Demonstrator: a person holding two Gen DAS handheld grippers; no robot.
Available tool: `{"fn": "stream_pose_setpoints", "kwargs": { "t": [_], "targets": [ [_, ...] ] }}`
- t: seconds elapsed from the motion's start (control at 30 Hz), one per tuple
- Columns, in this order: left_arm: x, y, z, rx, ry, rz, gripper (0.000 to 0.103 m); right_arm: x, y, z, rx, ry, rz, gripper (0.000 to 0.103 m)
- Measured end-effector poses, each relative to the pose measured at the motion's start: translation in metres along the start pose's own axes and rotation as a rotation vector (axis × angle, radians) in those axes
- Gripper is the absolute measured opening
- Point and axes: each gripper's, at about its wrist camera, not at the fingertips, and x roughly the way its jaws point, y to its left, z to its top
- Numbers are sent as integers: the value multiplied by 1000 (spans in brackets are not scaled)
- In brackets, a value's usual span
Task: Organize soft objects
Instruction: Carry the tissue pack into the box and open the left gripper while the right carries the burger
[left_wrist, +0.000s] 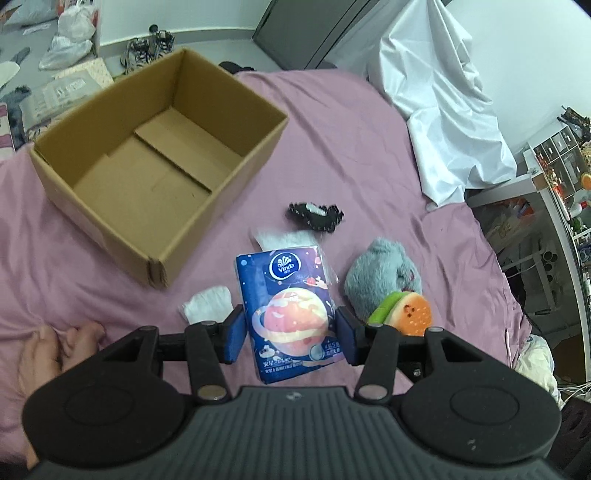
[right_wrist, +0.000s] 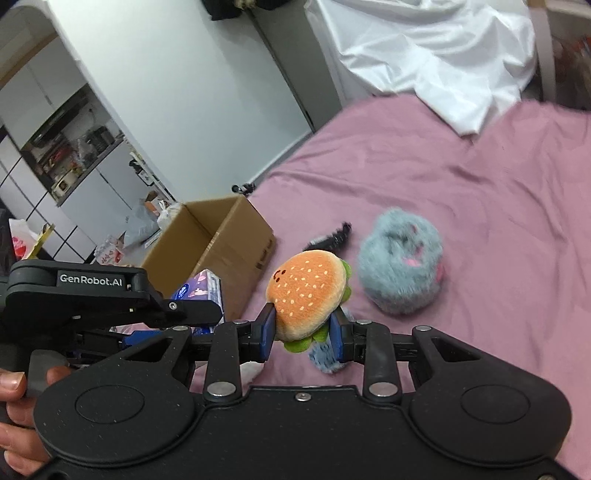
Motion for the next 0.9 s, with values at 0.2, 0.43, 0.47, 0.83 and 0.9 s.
{"fn": "stream_pose_setpoints", "kwargs": {
  "t": [0.2, 0.43, 0.47, 0.83, 0.9],
  "targets": [
    [-10, 2, 11, 23, -32, 20, 50, 6, 11, 16, 10, -51, 32, 30],
    [-24, 5, 34, 114, -69, 47, 50, 16, 24, 27, 9, -86, 64, 30],
    [-26, 5, 37, 141, -71, 51, 50, 17, 26, 29, 9, -90, 67, 30],
    [-34, 16, 68, 270, -93, 90, 50, 37, 51, 40, -2, -102, 109, 30],
    [-34, 20, 74, 283, -99, 90, 50, 42, 55, 42, 3, -103, 117, 30]
  ]
}}
